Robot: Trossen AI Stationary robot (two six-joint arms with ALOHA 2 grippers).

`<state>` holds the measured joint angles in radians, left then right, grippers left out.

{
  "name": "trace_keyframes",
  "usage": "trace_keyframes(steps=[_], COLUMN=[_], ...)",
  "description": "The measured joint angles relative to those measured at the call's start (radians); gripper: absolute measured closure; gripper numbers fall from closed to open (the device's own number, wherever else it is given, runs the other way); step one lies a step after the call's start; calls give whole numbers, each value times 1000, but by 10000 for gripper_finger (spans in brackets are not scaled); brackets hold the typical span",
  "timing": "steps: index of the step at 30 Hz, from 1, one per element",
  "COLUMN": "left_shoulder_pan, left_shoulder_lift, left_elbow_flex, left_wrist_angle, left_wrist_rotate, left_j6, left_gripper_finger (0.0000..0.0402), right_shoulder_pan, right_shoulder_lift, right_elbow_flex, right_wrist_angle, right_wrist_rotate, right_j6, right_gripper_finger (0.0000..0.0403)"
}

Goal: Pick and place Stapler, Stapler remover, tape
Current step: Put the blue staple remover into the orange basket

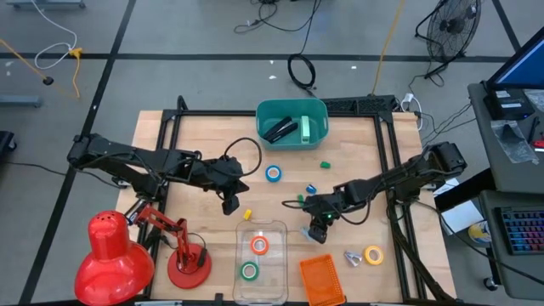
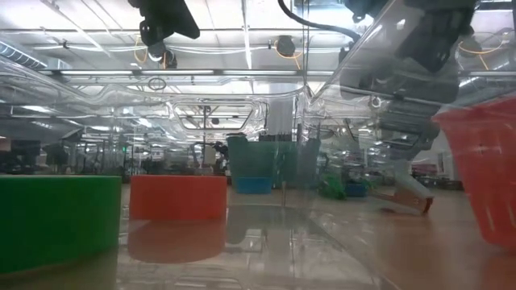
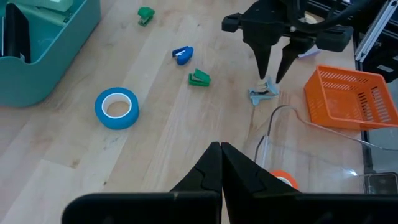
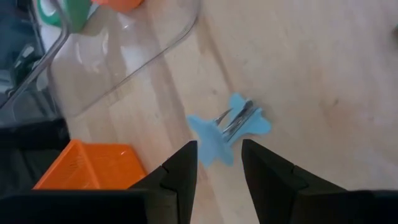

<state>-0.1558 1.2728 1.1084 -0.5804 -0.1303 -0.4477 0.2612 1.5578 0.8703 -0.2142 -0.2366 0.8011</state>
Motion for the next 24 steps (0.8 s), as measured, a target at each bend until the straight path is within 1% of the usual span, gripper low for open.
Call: trace_keyframes(steps=[8,12,15,18,22,24], left_shoulder_pan=[0,0,0,0,0,0], left_shoulder_lift=[0,0,0,0,0,0], left_elbow_flex=[0,0,0,0,0,0], left_wrist_angle=[0,0,1,1,1,1], left_wrist_rotate=[-1,-9,-10,-10,-11,-11], left_j6=[-2,-2,-3,-6,-6,-6], left_gripper_finger=[401,401,401,401,401,401], right_shoulder_pan=[21,23,22,22,22,22], right_shoulder_lift=[0,0,0,0,0,0], right_elbow_flex=[0,0,0,0,-16,-28], right_wrist_angle=[0,0,0,-7,4,18], right_wrist_rotate=[2,48,56,54,46,16], right_j6=[17,18,25,25,25,25], right_gripper_finger=[280,280,286,309,355,380])
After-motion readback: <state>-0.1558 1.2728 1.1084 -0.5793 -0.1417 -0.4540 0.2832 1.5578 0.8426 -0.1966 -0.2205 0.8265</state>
